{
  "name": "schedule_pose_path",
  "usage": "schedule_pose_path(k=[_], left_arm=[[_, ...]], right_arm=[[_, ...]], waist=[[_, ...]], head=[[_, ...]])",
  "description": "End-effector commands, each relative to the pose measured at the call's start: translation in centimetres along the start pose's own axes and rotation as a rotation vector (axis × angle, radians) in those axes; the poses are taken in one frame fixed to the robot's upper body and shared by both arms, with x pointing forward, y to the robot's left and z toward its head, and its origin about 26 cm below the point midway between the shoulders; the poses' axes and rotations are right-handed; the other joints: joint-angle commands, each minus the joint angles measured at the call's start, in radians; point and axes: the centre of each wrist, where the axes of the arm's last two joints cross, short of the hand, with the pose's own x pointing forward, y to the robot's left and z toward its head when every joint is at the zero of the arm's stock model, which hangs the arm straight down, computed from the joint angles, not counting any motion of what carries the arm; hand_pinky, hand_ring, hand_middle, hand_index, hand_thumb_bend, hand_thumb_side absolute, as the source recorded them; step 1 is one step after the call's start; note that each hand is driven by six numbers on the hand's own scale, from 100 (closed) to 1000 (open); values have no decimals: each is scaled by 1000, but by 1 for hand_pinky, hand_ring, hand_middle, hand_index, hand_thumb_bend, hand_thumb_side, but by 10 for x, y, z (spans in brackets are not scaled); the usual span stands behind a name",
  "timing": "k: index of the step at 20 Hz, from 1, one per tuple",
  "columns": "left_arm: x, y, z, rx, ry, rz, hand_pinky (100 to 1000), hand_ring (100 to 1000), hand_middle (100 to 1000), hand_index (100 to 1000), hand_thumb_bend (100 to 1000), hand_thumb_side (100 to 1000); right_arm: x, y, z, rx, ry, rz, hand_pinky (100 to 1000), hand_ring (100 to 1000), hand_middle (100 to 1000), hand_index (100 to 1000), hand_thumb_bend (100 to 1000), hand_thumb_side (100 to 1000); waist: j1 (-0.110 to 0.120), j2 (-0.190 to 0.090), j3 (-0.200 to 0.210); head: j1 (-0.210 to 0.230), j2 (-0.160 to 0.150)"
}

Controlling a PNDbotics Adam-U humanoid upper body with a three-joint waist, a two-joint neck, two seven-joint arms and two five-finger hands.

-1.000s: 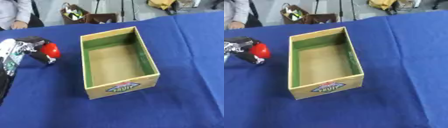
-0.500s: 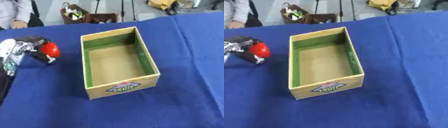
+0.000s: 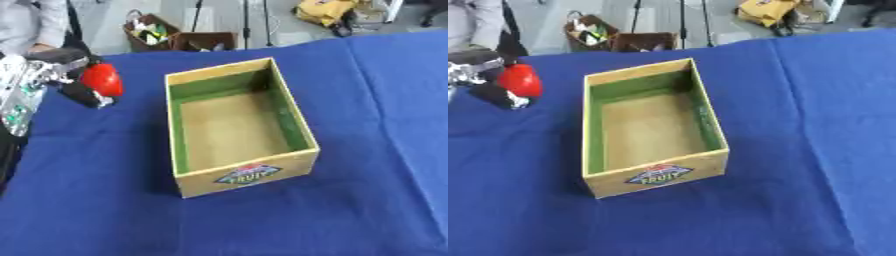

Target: Pick up objects on the table and place them in the box.

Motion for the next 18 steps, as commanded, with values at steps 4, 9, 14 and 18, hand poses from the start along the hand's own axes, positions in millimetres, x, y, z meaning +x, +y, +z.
schedule_pose_path(k=[4, 9, 14, 18], left_arm=[[36, 63, 30, 213, -103, -103, 100, 233, 305, 528, 100, 418], [114, 82, 41, 302, -312, -151, 100, 226, 297, 522, 100, 412], [162, 61, 35, 278, -406, -165, 100, 226, 297, 523, 100, 415], [194, 33, 29, 251, -421, -195, 100, 231, 304, 527, 100, 414]], right_arm=[[6, -3, -5, -6, -31, -5, 728, 720, 595, 735, 100, 809], [8, 0, -7, 2, -43, -24, 727, 718, 595, 734, 100, 813], [9, 1, -9, -2, -57, -35, 727, 717, 596, 734, 100, 814], [11, 3, -11, -2, -69, -49, 727, 716, 596, 734, 100, 815]], waist=[[-11, -35, 8], [-18, -38, 3], [-21, -37, -9], [-22, -35, -17]], head=[[-13, 15], [-1, 14], [-9, 23], [-14, 25]])
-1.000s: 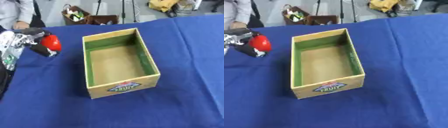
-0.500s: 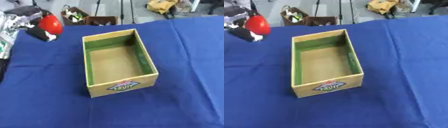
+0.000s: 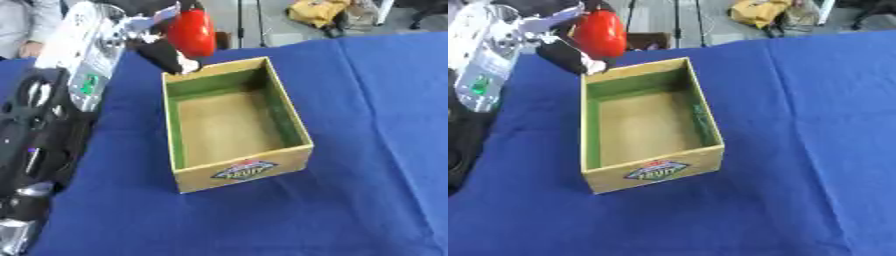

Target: Pick up objects on the table and place them in the box.

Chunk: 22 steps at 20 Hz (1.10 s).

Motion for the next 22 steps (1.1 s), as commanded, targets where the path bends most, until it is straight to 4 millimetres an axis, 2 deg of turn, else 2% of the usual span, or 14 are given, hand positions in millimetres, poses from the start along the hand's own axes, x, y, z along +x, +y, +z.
schedule_pose_path(k=[1, 5, 11, 12, 13, 15, 16, 17, 18, 20, 21, 22], left_arm=[[22, -1, -6, 14, -9, -48, 100, 233, 307, 529, 100, 415], [35, -24, -15, -54, 5, -71, 100, 244, 321, 537, 100, 421], [39, -55, -26, -166, 18, -101, 100, 285, 362, 570, 100, 433], [39, -58, -27, -183, 16, -101, 100, 304, 382, 594, 100, 480], [39, -61, -28, -196, 13, -101, 100, 361, 440, 671, 100, 606], [40, -64, -30, -228, 2, -104, 117, 453, 502, 746, 100, 672], [41, -66, -30, -245, -2, -109, 186, 503, 559, 820, 100, 707], [41, -67, -30, -264, -4, -114, 282, 583, 673, 918, 100, 786], [41, -68, -31, -287, -6, -120, 340, 637, 753, 972, 100, 835], [41, -67, -31, -323, -16, -131, 532, 780, 891, 1000, 365, 913], [40, -66, -30, -333, -20, -138, 597, 819, 931, 1000, 494, 935], [40, -63, -29, -334, -19, -147, 651, 850, 963, 1000, 577, 949]], right_arm=[[7, 0, -6, 4, -39, -14, 727, 716, 596, 734, 100, 814], [7, 0, -6, 1, -40, -16, 726, 715, 596, 733, 100, 814], [7, 0, -6, -3, -43, -16, 726, 715, 596, 733, 100, 817], [7, 0, -6, -3, -44, -16, 726, 715, 596, 733, 100, 817], [7, 0, -6, -3, -44, -17, 725, 715, 596, 733, 100, 818], [7, 0, -6, -5, -44, -18, 725, 715, 596, 733, 100, 819], [7, 0, -6, -5, -44, -18, 725, 715, 596, 733, 100, 819], [7, 0, -6, -6, -44, -19, 725, 715, 596, 733, 100, 818], [7, 0, -6, -6, -44, -19, 725, 715, 596, 733, 100, 818], [7, -1, -6, -9, -43, -19, 725, 715, 596, 732, 100, 819], [7, -1, -6, -10, -42, -19, 725, 715, 596, 732, 100, 819], [7, -1, -6, -10, -41, -20, 725, 715, 596, 732, 100, 819]], waist=[[-5, -20, -2], [-3, -19, -2], [-3, -18, -5], [-3, -18, -6], [-3, -18, -6], [-4, -19, -7], [-4, -19, -7], [-5, -19, -7], [-5, -20, -7], [-5, -21, -7], [-5, -21, -7], [-5, -22, -7]], head=[[-1, 9], [5, 12], [12, 9], [13, 8], [14, 8], [16, 8], [16, 8], [16, 9], [16, 10], [16, 11], [16, 11], [16, 11]])
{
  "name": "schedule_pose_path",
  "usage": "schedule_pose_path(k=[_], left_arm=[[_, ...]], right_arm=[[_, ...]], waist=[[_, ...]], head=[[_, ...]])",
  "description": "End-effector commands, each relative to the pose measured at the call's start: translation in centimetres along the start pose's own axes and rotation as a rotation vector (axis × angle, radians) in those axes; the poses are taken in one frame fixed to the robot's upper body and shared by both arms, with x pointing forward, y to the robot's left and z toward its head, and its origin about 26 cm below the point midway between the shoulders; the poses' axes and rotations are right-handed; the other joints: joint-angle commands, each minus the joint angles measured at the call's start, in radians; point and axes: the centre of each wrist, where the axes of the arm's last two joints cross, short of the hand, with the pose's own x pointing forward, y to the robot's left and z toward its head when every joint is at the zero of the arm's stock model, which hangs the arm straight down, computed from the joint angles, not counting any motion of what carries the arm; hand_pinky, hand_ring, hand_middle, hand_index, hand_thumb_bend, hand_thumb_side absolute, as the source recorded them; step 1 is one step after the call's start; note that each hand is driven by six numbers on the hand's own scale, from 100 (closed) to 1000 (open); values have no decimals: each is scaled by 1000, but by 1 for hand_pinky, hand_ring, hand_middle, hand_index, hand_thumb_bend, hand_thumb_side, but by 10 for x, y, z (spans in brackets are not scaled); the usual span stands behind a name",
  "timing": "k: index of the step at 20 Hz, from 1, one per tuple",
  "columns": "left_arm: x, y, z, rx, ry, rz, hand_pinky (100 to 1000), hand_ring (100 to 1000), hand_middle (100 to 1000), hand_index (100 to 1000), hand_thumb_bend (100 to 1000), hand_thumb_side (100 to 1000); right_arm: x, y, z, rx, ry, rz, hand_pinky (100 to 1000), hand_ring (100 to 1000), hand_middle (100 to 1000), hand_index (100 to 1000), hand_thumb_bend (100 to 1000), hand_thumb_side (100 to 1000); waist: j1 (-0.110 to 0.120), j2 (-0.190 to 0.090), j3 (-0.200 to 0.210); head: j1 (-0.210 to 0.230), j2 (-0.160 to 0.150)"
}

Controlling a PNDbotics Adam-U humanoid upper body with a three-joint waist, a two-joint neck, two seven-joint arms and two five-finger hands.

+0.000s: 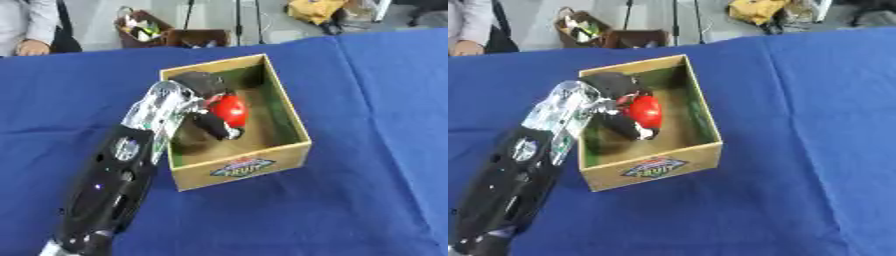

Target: Pick up objects on the table and place them in the box.

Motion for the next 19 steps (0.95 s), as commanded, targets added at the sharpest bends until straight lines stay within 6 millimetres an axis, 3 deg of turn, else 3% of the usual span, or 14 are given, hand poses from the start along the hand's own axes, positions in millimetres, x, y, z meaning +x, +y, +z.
schedule_pose_path(k=[1, 2, 4, 7, 9, 11, 13, 14, 15, 16, 19], left_arm=[[-1, 15, 7, 13, 8, -43, 683, 870, 981, 1000, 691, 987], [-2, 18, 10, 31, 13, -47, 701, 887, 992, 1000, 750, 1000], [-3, 24, 16, 92, 29, -48, 687, 884, 987, 1000, 734, 1000], [-6, 33, 25, 216, 55, -46, 638, 855, 948, 1000, 460, 978], [-9, 41, 37, 335, 65, -34, 586, 816, 895, 1000, 117, 944], [-17, 54, 60, 555, 82, 27, 469, 710, 758, 965, 100, 890], [-26, 61, 85, 802, 93, 143, 422, 672, 712, 935, 100, 885], [-31, 63, 98, 935, 90, 225, 310, 589, 619, 876, 100, 874], [-36, 62, 109, 1051, 74, 318, 301, 582, 613, 873, 100, 877], [-42, 60, 122, 1173, 50, 429, 232, 518, 554, 833, 100, 891], [-57, 45, 154, 1425, -103, 718, 254, 517, 552, 820, 100, 911]], right_arm=[[7, 0, -6, -2, -31, -4, 725, 715, 596, 732, 100, 818], [7, 0, -5, -2, -30, -5, 725, 715, 596, 732, 100, 821], [7, 0, -5, -3, -30, -6, 725, 715, 596, 732, 100, 817], [7, -1, -5, -5, -29, -6, 725, 714, 596, 732, 100, 818], [7, -1, -6, -8, -31, -6, 724, 714, 596, 732, 100, 819], [7, -1, -6, -11, -37, -6, 724, 713, 597, 732, 100, 824], [7, -2, -7, -15, -42, -8, 724, 713, 597, 732, 100, 826], [7, -2, -7, -17, -45, -10, 723, 713, 597, 733, 100, 829], [7, -2, -7, -19, -47, -11, 723, 713, 597, 733, 100, 830], [8, -2, -8, -23, -51, -13, 722, 713, 598, 733, 100, 834], [9, -3, -10, -35, -69, -23, 721, 712, 600, 734, 100, 839]], waist=[[-5, -23, -1], [-5, -23, -1], [-5, -24, 0], [-5, -25, 1], [-6, -26, 3], [-8, -26, 8], [-10, -25, 13], [-12, -24, 17], [-12, -24, 20], [-15, -23, 24], [-19, -19, 33]], head=[[3, 3], [2, 3], [2, 2], [0, 0], [-3, 1], [-12, 1], [-25, -1], [-39, -2], [-50, -3], [-62, -4], [-76, -5]])
